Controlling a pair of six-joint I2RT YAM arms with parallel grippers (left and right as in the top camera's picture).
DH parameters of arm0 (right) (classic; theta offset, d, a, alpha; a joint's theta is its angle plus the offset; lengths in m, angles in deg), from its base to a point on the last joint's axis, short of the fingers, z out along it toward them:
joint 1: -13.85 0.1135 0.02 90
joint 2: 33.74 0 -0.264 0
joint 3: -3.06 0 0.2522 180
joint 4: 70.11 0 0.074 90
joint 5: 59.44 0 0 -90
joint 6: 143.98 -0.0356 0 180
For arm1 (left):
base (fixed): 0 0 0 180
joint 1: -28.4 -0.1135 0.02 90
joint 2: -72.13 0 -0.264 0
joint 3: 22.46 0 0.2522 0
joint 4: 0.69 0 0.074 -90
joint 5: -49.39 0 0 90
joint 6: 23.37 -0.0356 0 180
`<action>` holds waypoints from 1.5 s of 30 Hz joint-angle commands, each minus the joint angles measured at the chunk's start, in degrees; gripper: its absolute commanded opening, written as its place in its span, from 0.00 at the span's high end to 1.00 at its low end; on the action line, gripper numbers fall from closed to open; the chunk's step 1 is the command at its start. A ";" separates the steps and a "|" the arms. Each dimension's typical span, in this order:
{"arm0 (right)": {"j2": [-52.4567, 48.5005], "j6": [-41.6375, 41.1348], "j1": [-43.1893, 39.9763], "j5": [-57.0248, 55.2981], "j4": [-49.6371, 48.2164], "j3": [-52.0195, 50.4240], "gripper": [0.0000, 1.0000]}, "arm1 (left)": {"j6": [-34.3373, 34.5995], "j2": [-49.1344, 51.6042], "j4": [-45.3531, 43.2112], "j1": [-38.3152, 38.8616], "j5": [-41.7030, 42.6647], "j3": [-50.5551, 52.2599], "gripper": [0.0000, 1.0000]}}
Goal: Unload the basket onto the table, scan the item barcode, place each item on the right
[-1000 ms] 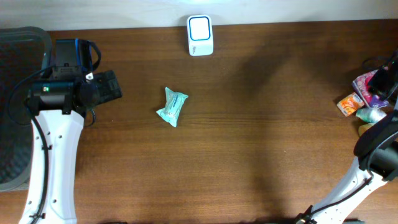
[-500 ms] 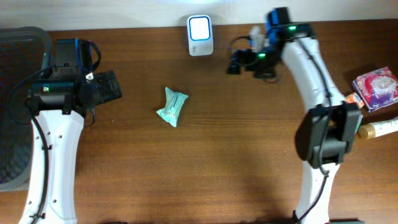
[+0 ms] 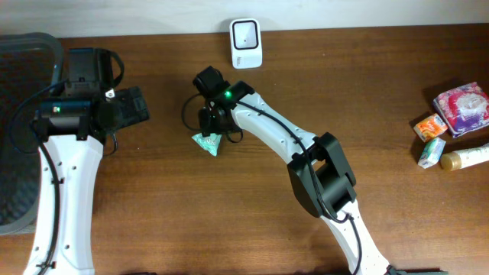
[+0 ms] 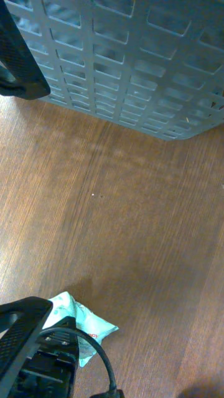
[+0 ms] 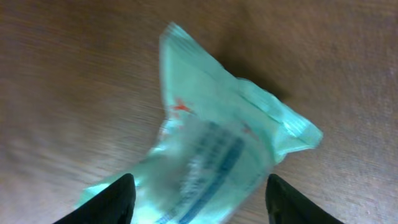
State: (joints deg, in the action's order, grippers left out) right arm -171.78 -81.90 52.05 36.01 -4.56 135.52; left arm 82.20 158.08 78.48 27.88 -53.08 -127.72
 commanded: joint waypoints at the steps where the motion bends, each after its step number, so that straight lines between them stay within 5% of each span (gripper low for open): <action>1: -1.11 -1.09 0.33 -9.68 6.03 -0.42 0.45 | -0.70 -0.13 0.04 -0.42 -0.44 -0.26 0.01; 5: 1.44 0.55 -3.45 -20.74 18.10 -0.39 0.45 | -0.70 -0.13 0.04 -0.42 -0.42 -0.26 0.01; 10: 6.43 25.44 -2.73 -14.29 18.12 -0.24 0.24 | -0.70 -0.13 0.04 -0.42 -0.42 -0.26 0.01; 16: 6.10 29.42 1.53 -22.08 11.82 -7.02 0.01 | -0.70 -0.13 0.04 -0.42 -0.42 -0.26 0.01; 20: 6.10 30.12 1.49 -30.34 5.01 -16.13 0.01 | -0.70 -0.13 0.04 -0.42 -0.42 -0.26 0.01; 21: 6.10 30.97 1.49 -30.36 3.48 -17.70 0.04 | -0.70 -0.13 0.04 -0.42 -0.44 -0.26 0.01; 24: 6.12 30.64 1.49 -30.10 2.84 -17.86 0.66 | -0.70 -0.13 0.04 -0.42 -0.42 -0.26 0.01; 27: 6.21 30.47 0.37 -22.86 6.16 -13.90 0.91 | -0.70 -0.13 0.04 -0.42 -0.42 -0.26 0.01; 31: 6.23 32.76 -10.49 12.17 19.98 0.07 0.96 | -0.70 -0.13 0.04 -0.42 -0.42 -0.26 0.01; 33: 6.19 38.93 -18.80 34.62 25.27 0.31 0.96 | -0.70 -0.13 0.04 -0.42 -0.42 -0.26 0.01; 35: 6.16 43.54 -25.03 45.68 29.46 -0.33 0.96 | -0.70 -0.13 0.04 -0.42 -0.42 -0.26 0.01; 41: 6.08 44.17 -33.16 49.35 26.75 -17.57 0.90 | -0.70 -0.13 0.04 -0.42 -0.42 -0.26 0.01; 45: 6.05 40.44 -37.35 38.58 20.15 -23.82 0.83 | -0.70 -0.13 0.04 -0.42 -0.44 -0.26 0.01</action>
State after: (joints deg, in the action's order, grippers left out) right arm -166.22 -39.15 17.67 80.88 16.84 113.24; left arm 82.20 158.08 78.43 27.88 -53.11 -127.72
